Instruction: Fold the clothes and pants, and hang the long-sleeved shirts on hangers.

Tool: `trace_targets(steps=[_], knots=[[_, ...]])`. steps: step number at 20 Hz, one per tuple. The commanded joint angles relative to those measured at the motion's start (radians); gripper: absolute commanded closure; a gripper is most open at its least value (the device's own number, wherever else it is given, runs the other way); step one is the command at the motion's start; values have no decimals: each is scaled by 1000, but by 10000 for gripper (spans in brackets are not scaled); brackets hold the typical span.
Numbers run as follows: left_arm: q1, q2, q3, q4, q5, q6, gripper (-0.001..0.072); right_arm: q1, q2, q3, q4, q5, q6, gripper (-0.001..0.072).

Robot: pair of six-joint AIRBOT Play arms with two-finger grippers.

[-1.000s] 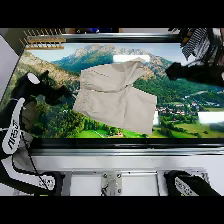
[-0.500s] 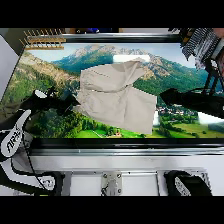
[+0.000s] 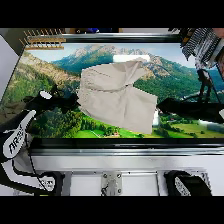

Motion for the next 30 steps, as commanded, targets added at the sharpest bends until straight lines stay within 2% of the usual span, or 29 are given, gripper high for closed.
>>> trace_targets(steps=[1,3,5,6,8,10,13,21,22,23,25,26,28,30], knots=[[-8,40,-1,113,-91,17,693,0,3,-124,-197,89,370,1],[-29,90,-13,209,-134,18,693,0,3,-261,-222,19,533,1],[-56,156,-58,258,-127,19,693,0,2,-399,-159,-111,671,1],[-63,188,-87,267,-114,19,693,0,2,-462,-100,-196,704,1],[-82,237,-146,270,-80,20,693,1,2,-561,19,-362,708,1],[-93,268,-193,270,-56,20,693,2,-8,-614,69,-455,708,2],[-98,271,-213,270,-59,20,693,39,-63,-626,75,-511,680,1],[-97,271,-213,270,-57,20,693,232,-187,-625,101,-813,674,8],[-98,271,-213,270,-57,20,693,234,-191,-625,101,-830,673,139],[-97,271,-213,270,-58,20,693,233,-190,-625,101,-843,652,343],[-97,271,-213,270,-59,20,693,233,-190,-617,101,-856,583,641],[-97,272,-213,271,-59,20,693,233,-188,-605,100,-857,526,707],[-80,300,-209,266,-65,20,693,215,-173,-551,77,-828,406,709],[-51,372,-162,264,-115,20,693,153,-139,-425,-10,-727,322,709]])
